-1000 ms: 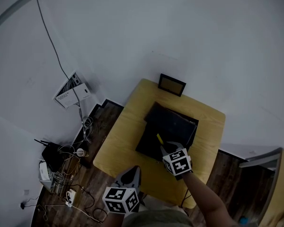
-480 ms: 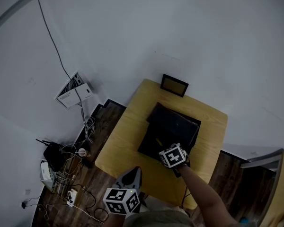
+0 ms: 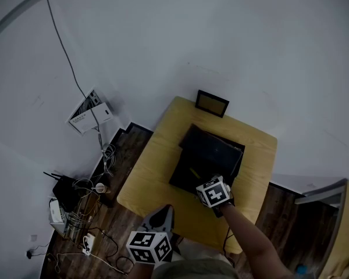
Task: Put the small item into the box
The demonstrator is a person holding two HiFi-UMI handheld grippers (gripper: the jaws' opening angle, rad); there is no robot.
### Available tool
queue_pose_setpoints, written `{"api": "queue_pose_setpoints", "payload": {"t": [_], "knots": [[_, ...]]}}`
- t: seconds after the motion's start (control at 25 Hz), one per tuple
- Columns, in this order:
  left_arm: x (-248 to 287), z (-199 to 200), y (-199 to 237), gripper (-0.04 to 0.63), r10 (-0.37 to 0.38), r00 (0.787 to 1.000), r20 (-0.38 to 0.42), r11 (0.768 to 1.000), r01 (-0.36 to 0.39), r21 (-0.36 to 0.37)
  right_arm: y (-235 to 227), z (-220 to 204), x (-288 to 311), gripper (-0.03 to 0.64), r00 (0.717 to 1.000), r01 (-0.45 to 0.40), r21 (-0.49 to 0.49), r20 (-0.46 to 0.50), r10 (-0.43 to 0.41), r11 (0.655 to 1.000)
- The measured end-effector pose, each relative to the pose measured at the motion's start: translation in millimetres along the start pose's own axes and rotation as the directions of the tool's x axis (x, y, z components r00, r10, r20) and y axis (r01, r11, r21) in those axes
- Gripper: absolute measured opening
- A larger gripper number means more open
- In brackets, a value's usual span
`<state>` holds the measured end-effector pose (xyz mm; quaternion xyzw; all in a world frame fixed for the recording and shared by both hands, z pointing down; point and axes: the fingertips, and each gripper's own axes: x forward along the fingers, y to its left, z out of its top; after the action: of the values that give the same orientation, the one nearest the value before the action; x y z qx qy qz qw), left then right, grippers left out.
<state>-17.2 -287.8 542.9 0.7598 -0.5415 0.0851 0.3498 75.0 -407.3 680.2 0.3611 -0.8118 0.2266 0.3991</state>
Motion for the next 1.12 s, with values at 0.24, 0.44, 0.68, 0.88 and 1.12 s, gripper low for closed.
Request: {"api": "queue_pose_setpoints", "payload": {"t": [0.24, 0.44, 0.68, 0.88, 1.12], "knots": [[-13, -2, -7, 0.003, -0.035, 0.999, 0.005, 0.999, 0.035, 0.024, 10, 12, -36, 0.103, 0.993, 0.056, 0.038, 0.105, -0.059, 0.998], [-31, -7, -11, 0.003, -0.071, 0.997, 0.004, 0.996, 0.070, 0.052, 31, 24, -76, 0.089, 0.970, 0.080, 0.085, 0.222, -0.097, 0.993], [-56, -15, -12, 0.003, -0.114, 0.994, -0.001, 0.990, 0.113, 0.083, 66, 24, -129, 0.054, 0.924, 0.082, 0.190, 0.354, -0.146, 0.978], [-83, -24, -17, 0.003, -0.162, 0.987, -0.006, 0.981, 0.162, 0.108, 102, 15, -173, 0.023, 0.877, 0.100, 0.252, 0.435, -0.205, 0.962], [-120, -35, -29, 0.003, -0.217, 0.976, 0.004, 0.966, 0.214, 0.143, 147, -7, -221, 0.009, 0.826, 0.108, 0.302, 0.503, -0.255, 0.947]]}}
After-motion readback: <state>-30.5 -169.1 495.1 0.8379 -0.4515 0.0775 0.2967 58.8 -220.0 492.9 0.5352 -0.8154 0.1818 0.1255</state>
